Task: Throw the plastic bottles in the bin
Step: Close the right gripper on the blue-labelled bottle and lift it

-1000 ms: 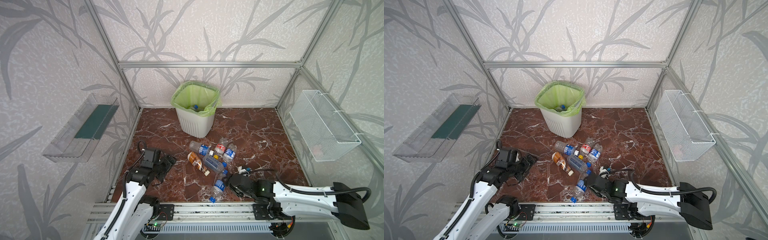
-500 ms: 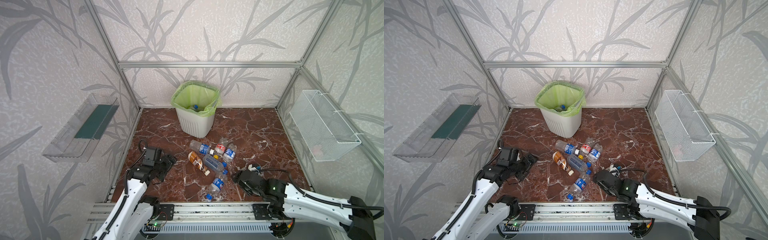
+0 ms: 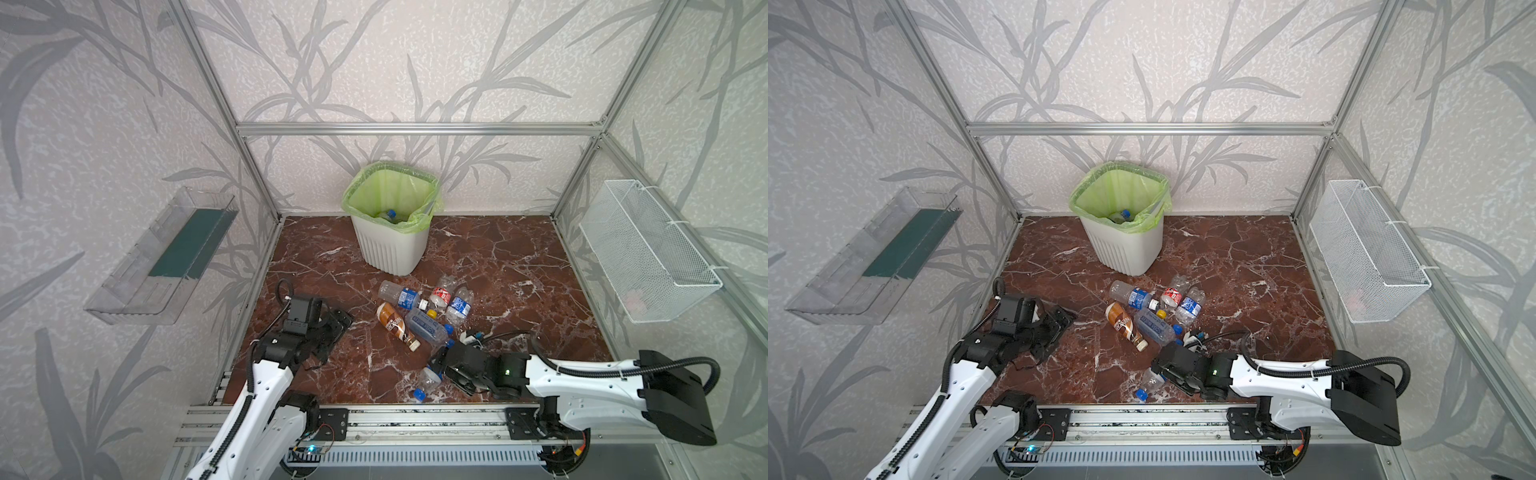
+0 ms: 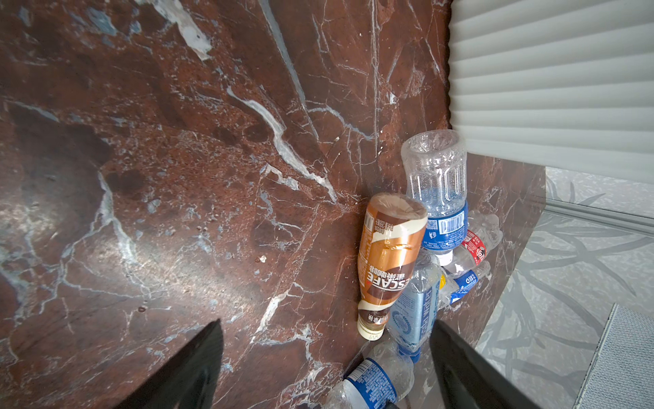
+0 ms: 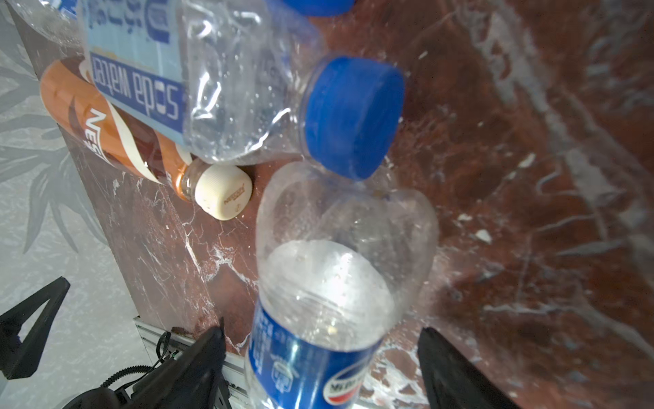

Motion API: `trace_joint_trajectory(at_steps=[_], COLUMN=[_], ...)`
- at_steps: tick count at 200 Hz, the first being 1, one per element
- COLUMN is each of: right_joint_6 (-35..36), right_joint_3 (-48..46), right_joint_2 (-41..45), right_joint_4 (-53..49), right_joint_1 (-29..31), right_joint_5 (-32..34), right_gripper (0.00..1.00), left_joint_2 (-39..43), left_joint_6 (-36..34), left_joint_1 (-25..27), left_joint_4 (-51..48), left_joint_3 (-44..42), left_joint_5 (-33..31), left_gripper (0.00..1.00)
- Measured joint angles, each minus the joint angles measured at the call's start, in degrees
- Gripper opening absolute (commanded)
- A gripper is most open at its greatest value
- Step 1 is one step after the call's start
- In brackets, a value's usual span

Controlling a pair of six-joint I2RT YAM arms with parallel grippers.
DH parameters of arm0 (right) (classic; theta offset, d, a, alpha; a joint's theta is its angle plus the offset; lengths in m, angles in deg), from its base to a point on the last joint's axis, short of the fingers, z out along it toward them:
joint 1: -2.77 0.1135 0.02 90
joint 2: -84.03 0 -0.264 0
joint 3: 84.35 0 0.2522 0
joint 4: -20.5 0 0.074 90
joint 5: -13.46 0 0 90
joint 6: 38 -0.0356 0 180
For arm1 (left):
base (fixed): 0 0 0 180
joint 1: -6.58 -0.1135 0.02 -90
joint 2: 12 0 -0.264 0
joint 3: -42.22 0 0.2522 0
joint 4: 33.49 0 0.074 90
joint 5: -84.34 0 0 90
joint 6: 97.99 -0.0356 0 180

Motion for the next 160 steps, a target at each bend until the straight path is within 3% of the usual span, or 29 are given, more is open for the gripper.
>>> trace_joint_trajectory(at_steps=[94,160], right_joint_6=[-1.4,-2.1], right_joint_3=[0.0,-4.8], right_joint_2=[-5.7,3.3], right_joint_4=[4.9,1.4], right_joint_1=[-1.2,-3.6], right_joint_5=[-0.5,1.0], right_gripper=[0.62,0.57], left_joint_2=[0.1,-1.8], left_joint_6=[0.0,0.0], left_joint_1=[-0.3,-0.4], left_joint_4=[0.0,0.1], left_joint_3=[0.0,0.0], left_joint_5=[0.1,0.1], left_gripper=[0.91,0.91])
